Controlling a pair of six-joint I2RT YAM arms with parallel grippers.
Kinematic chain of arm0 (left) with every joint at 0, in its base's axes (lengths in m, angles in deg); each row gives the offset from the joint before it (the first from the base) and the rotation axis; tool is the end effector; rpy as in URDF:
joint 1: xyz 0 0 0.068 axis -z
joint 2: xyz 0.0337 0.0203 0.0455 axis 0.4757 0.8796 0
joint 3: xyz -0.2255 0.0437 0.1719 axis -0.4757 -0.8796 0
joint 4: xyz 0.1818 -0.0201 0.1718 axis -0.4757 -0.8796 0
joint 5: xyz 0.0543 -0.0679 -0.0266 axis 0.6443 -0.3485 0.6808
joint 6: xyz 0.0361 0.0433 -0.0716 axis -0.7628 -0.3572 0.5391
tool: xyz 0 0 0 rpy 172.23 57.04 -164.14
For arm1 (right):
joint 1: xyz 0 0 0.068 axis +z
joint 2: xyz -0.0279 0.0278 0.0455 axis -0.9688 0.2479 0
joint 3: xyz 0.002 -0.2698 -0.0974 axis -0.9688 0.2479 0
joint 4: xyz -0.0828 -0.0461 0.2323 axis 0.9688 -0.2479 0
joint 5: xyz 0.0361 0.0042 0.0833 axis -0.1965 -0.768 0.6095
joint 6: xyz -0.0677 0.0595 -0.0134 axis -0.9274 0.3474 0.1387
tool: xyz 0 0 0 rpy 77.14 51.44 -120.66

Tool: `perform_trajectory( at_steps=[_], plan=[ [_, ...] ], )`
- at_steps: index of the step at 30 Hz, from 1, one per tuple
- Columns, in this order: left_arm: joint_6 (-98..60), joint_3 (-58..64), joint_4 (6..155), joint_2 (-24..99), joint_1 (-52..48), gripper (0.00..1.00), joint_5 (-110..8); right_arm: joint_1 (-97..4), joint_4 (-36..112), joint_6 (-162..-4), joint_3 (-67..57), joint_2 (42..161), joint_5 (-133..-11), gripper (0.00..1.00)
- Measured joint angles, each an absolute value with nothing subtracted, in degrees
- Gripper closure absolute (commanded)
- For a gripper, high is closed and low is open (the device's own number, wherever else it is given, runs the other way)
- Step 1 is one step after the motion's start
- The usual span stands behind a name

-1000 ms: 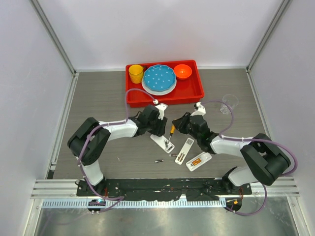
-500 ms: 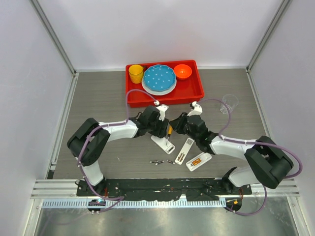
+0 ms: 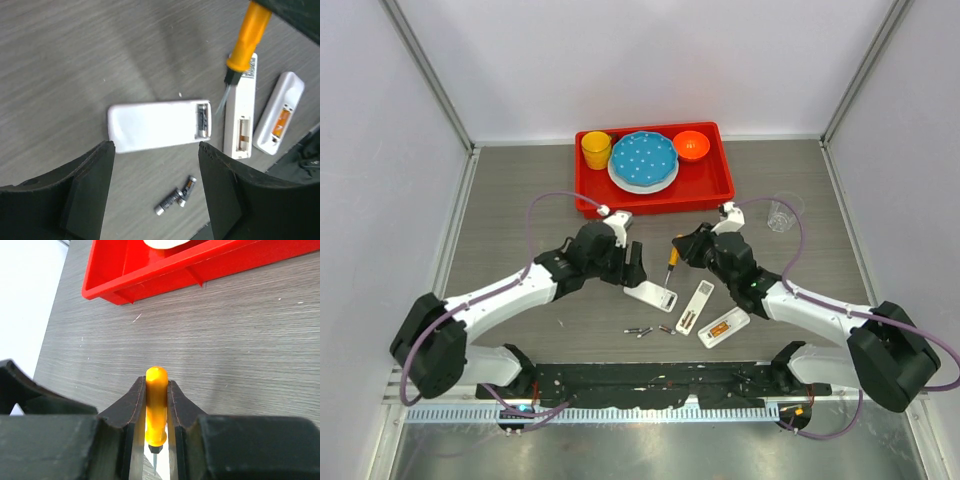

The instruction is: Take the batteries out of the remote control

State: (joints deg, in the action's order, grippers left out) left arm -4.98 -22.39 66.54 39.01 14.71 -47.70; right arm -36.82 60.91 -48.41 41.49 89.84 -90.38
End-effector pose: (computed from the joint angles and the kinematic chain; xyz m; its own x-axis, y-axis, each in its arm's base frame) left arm 0.2179 -0.2140 0.2146 -0.7588 0.1105 -0.6418 0.4401 0.8135 -0.3802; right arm 0.2321 0.1678 0.2220 -0.4993 0.4339 -0.7500 -0.2021 0.7834 0.5878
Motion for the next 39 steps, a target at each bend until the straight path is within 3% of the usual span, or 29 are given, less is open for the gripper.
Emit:
perform_trajectory(
  at_steps=[7, 17, 29, 39],
  plan=[
    [6.1, -34.4, 70.9, 32.2, 14.7, 0.32, -52.2, -39.7, 59.5, -49.0, 43.6, 87.6, -90.3, 0.99],
    [17.1, -39.9, 84.3, 39.1, 14.7, 0.31, -57.8, -43.0, 57.9, -49.0, 45.0, 84.8, -88.7, 0.99],
    [16.4, -25.8, 91.7, 58.4, 14.7, 0.33, -57.7, -43.6, 55.6, -49.1, 46.5, 76.1, -88.6, 0.99],
    [11.4, -17.3, 87.0, 63.5, 14.4, 0.30, -55.1, -43.6, 56.7, -49.0, 48.1, 80.4, -86.7, 0.99]
  ],
)
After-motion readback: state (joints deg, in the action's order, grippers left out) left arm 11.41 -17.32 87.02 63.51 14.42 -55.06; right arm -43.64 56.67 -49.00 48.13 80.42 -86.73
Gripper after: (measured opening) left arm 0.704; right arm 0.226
